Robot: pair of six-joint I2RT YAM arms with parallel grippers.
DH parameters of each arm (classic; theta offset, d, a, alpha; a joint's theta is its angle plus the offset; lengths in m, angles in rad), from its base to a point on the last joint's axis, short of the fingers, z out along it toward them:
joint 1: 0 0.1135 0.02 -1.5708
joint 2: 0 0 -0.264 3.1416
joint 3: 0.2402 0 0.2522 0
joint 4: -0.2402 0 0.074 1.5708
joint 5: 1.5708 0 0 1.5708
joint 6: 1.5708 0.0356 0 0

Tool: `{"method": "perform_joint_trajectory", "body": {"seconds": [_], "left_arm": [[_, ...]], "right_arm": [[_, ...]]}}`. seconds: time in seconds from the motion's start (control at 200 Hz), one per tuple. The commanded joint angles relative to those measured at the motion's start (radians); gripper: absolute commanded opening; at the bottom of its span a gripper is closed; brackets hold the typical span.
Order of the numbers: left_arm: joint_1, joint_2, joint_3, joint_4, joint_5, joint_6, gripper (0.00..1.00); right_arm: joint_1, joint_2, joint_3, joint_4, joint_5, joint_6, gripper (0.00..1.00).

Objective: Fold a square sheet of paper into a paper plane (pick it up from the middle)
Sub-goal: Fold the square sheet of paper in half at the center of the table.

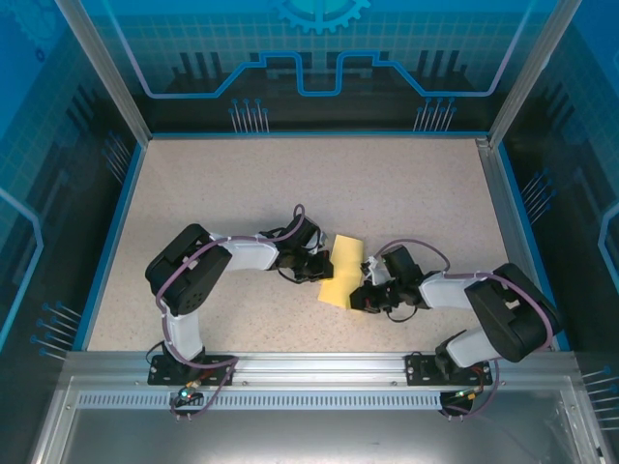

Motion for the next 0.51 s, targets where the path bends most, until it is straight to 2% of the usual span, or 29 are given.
{"method": "perform_joint_trajectory", "body": {"seconds": [0.0, 0.075, 0.195, 0.295, 0.5], "left_arm": [[-0.010, 0.036, -0.009, -0.105, -0.060, 0.020, 0.00], [-0.011, 0.034, -0.009, -0.105, -0.061, 0.018, 0.00], [-0.011, 0.036, -0.009, -0.107, -0.061, 0.018, 0.00], [-0.011, 0.038, -0.007, -0.106, -0.061, 0.017, 0.00], [-0.010, 0.035, -0.003, -0.114, -0.062, 0.019, 0.00]], "right_arm": [[-0.057, -0.067, 0.008, -0.082, 0.015, -0.013, 0.08], [-0.099, -0.126, 0.036, -0.116, 0.009, -0.022, 0.08], [-0.144, -0.156, 0.082, -0.169, 0.069, -0.049, 0.09], [-0.175, -0.109, 0.094, -0.102, 0.032, -0.040, 0.09], [-0.176, 0.017, 0.115, -0.003, -0.009, -0.029, 0.09]]}}
